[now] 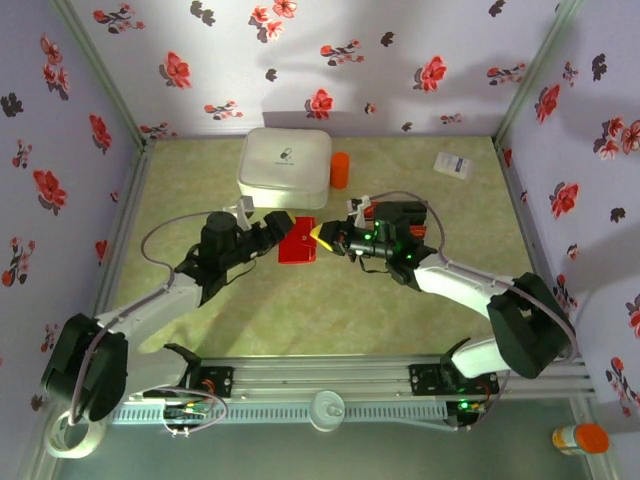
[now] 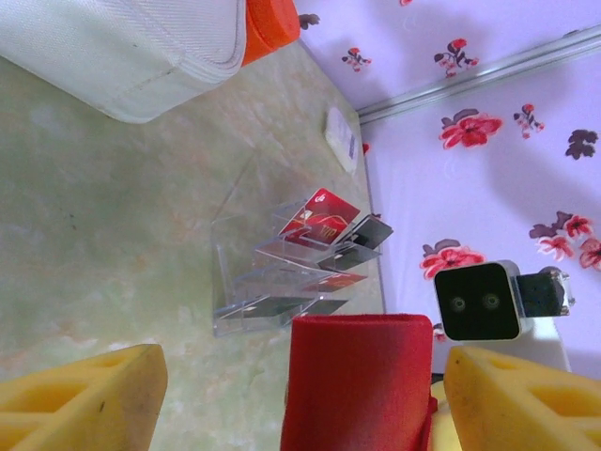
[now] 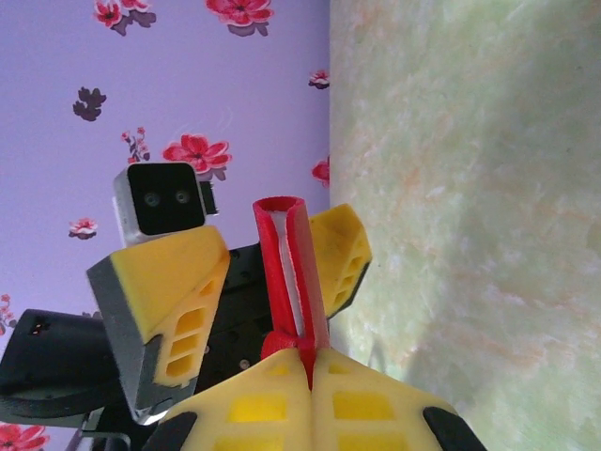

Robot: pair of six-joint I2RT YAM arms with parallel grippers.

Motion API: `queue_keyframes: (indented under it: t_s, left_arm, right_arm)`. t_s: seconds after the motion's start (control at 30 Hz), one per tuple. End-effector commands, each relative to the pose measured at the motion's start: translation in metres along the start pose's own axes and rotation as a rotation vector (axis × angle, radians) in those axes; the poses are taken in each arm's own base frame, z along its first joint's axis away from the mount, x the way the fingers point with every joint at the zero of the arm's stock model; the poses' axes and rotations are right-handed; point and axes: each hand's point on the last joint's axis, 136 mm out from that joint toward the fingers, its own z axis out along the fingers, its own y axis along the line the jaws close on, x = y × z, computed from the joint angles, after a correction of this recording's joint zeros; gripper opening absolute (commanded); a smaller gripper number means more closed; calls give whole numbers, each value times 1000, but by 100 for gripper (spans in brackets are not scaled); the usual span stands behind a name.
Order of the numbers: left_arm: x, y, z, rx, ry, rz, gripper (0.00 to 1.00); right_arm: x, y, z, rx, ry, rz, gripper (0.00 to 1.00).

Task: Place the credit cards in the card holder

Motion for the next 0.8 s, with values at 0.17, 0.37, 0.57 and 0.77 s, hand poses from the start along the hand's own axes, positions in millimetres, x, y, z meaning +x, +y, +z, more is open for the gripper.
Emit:
queue_keyframes:
  t_s: [0.17, 0.37, 0.57, 0.77]
  left_arm:
    - [-2, -13, 5, 100, -7, -32, 59]
    - [-1, -17, 6, 132, -7, -38, 29]
    - [0, -15, 6, 133, -9, -38, 0]
    - [-4, -11, 4, 104, -44, -35, 0]
  right_arm:
    - [0, 10, 2, -62, 16, 0, 0]
    - [-1, 7, 4, -62, 18, 14, 0]
    - [-2, -4, -1, 43, 2, -59, 35]
    - [-7, -36, -31, 410, -59, -256, 59]
